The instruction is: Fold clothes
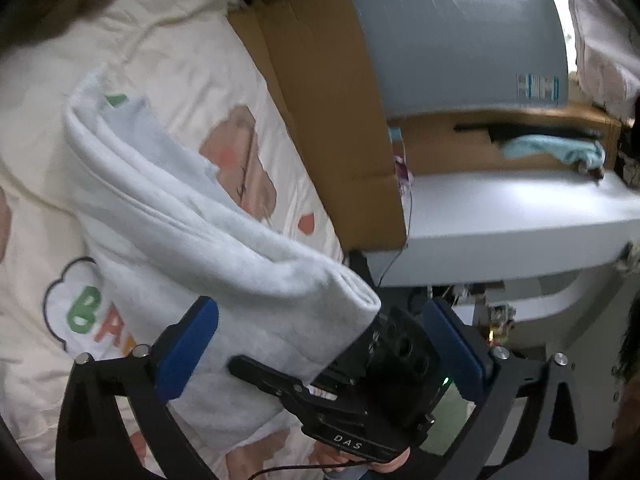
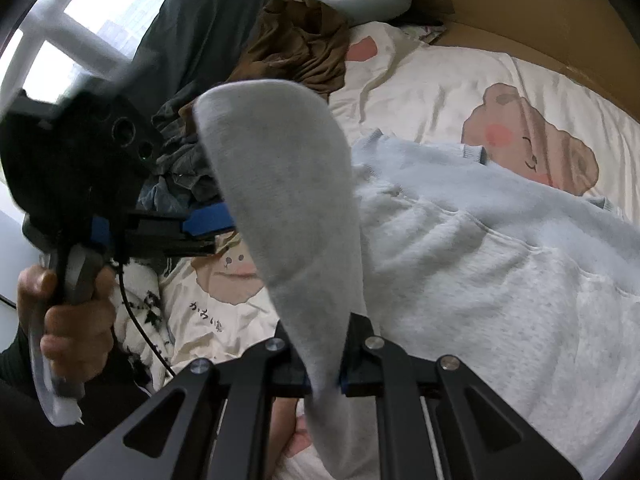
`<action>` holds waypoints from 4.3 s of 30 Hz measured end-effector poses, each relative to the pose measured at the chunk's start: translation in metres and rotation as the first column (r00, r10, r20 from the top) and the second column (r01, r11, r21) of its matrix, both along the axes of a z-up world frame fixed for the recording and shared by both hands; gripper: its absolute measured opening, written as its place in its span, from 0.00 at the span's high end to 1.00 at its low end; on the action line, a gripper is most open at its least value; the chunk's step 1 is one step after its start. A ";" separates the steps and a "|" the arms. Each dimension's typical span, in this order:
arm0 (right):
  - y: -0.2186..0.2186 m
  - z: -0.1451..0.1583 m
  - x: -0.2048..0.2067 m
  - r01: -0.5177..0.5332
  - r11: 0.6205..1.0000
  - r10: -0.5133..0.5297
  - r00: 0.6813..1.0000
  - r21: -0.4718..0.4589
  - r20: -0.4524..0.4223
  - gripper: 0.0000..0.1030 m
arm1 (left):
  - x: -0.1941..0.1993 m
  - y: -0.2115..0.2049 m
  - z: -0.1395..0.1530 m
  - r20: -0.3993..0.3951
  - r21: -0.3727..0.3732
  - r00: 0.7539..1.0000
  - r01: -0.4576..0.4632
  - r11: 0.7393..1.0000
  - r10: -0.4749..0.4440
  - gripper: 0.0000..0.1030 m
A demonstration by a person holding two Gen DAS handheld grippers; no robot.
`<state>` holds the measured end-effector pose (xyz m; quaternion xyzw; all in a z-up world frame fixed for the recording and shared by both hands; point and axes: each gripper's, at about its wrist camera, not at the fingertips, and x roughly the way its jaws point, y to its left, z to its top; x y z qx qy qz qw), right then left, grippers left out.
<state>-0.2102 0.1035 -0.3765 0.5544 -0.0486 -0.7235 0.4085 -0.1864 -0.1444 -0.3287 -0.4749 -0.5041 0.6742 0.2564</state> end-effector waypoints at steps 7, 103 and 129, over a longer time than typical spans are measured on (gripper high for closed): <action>-0.006 0.001 0.004 -0.016 1.000 0.016 1.000 0.011 -0.015 0.92 | -0.001 -0.038 -0.023 0.076 -0.094 0.995 -0.056 0.994 0.063 0.01; 0.093 0.060 0.060 0.101 0.994 -0.105 0.987 -0.037 -0.125 0.92 | -0.146 0.080 0.017 0.270 -0.301 0.923 0.352 0.887 -0.274 0.88; 0.248 0.012 0.131 0.511 0.852 -0.505 0.860 -0.118 0.074 0.92 | -0.114 0.296 0.008 0.238 -0.379 0.852 0.523 0.763 -0.466 0.88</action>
